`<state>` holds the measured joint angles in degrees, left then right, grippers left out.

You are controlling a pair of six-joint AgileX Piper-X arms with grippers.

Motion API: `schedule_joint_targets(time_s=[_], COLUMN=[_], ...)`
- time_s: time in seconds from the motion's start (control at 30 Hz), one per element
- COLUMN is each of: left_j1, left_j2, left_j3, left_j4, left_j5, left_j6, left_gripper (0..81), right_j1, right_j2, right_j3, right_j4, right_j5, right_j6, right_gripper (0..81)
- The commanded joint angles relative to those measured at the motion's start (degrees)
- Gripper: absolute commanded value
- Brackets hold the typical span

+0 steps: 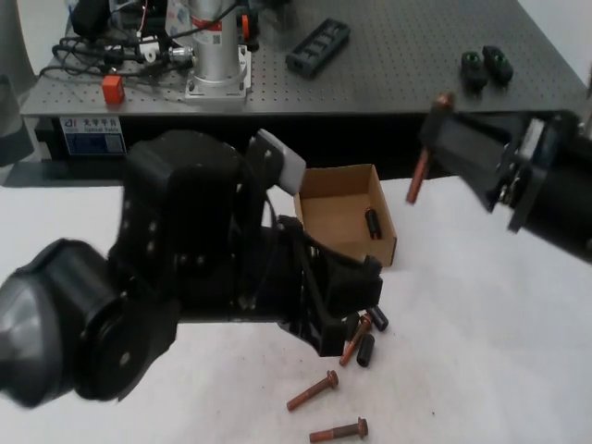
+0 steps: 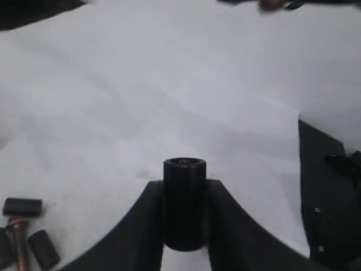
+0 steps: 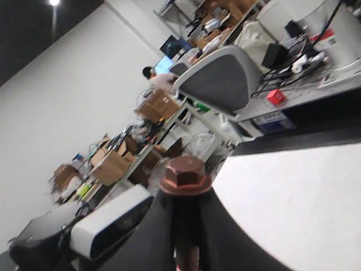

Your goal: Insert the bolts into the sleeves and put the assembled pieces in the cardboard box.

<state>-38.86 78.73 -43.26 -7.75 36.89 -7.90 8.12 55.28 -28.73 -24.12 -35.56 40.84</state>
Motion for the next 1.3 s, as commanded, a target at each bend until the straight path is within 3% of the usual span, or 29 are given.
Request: schedule_joint_targets(time_s=[0.0, 0.7, 1.07, 1.27], left_j1=[-0.19, -0.19, -0.19, -0.26], left_j2=[-2.93, -3.44, -3.44, -3.44], left_j3=[1.51, 1.51, 1.51, 1.51], left_j4=[-6.14, -9.05, -9.48, -13.67], left_j5=[3.85, 8.80, 6.86, 5.43], left_j6=[-2.82, -3.68, -3.68, -3.93], left_gripper=[0.6, 0.6, 0.6, 0.6], right_j1=[2.87, 3.41, 3.56, 6.06], right_j2=[0.65, 0.65, 0.65, 0.65], right_j3=[0.03, 0.03, 0.03, 0.03], right_j4=[-0.37, 5.75, 7.33, 7.51], right_j5=[-2.88, -1.49, -4.98, -4.98], right_j6=[-0.34, -4.66, -7.52, -9.79], right_gripper=[0.5, 0.5, 0.5, 0.5])
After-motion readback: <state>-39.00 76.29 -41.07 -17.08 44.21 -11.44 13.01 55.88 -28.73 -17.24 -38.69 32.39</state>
